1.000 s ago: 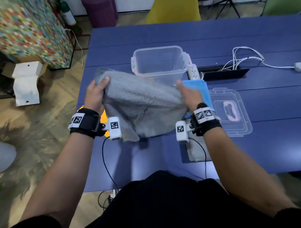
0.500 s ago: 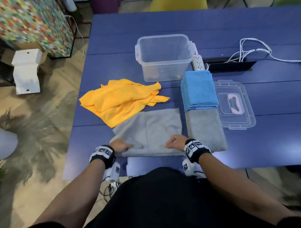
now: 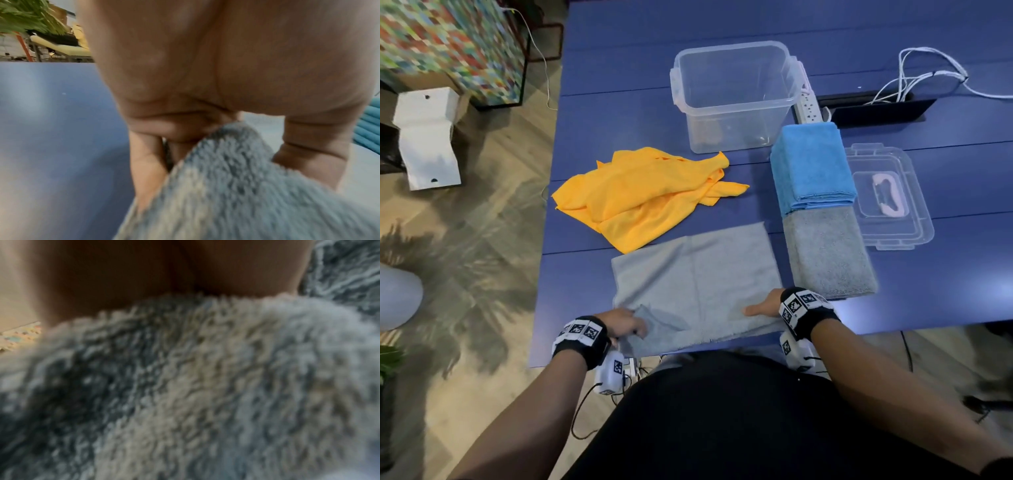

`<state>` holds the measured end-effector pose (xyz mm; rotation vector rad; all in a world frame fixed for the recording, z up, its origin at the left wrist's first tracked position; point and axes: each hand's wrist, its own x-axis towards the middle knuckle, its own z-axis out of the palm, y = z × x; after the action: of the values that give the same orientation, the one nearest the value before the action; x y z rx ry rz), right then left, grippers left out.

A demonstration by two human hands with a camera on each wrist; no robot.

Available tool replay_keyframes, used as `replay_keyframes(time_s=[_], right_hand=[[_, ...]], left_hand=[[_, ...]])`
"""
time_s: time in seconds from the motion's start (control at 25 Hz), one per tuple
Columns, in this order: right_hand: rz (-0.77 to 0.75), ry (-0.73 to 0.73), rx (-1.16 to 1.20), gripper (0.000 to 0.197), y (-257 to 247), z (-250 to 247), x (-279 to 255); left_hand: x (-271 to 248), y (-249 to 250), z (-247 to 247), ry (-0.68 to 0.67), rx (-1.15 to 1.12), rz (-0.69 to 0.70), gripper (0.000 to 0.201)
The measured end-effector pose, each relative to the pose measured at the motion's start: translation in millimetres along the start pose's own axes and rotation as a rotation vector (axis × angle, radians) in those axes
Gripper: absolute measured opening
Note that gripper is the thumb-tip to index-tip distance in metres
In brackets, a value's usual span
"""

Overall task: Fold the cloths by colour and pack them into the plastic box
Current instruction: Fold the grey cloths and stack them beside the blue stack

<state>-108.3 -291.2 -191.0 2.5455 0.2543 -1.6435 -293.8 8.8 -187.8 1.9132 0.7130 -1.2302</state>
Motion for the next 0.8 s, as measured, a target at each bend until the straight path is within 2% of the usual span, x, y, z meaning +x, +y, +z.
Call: replay_keyframes(time_s=[0.08, 0.16, 0.2, 0.28, 0.32, 0.36, 0.44, 0.52, 0.64, 0.72, 0.8], right_hand=[[-0.009, -0.018, 0.084, 0.104, -1.6, -6.0, -2.8], [-0.081, 0.046, 0.270, 0.104, -6.5, -19.3, -6.5], [-0.144, 0.140, 0.399, 0.101, -9.3, -26.7, -7.5], [-0.254, 0.398, 0.800, 0.084, -16.0, -37.5, -6.6], [-0.291, 0.485, 0.953, 0.078, -18.8, -42.2, -4.8], [-0.304, 0.520, 1.025, 0.082, -21.5, -45.6, -2.0], [-0.218, 0.493, 0.949, 0.091, -27.9, -44.4, 2.6], [-0.074, 0.508, 0.807, 0.073, -33.7, -37.1, 10.8], [0.016, 0.582, 0.757, 0.045, -37.6, -23.2, 17.5], [0.036, 0.576, 0.747, 0.040, -34.5, -21.6, 19.0], [0.043, 0.557, 0.759, 0.046, -32.2, -25.1, 20.3]], left_hand=[[-14.4, 10.7, -10.4, 0.001, -0.297, 0.089, 0.013], [-21.6, 22.9, -27.2, 0.148, -0.606, 0.212, 0.017], [-18.0, 26.3, -36.7, 0.270, -0.703, 0.247, 0.018], [-1.0, 22.6, -47.1, 0.497, -0.815, 0.215, 0.016], [9.6, 14.8, -47.7, 0.567, -0.820, 0.152, 0.018], [22.1, 4.6, -46.7, 0.604, -0.777, 0.084, 0.022], [37.6, -12.1, -39.4, 0.611, -0.658, 0.032, 0.025], [33.2, -11.6, -34.8, 0.622, -0.586, 0.037, 0.021], [31.0, -14.4, -32.6, 0.643, -0.486, 0.011, 0.024], [32.2, -18.5, -34.3, 0.693, -0.478, -0.003, 0.027], [36.4, -20.0, -41.8, 0.824, -0.507, -0.007, 0.026]])
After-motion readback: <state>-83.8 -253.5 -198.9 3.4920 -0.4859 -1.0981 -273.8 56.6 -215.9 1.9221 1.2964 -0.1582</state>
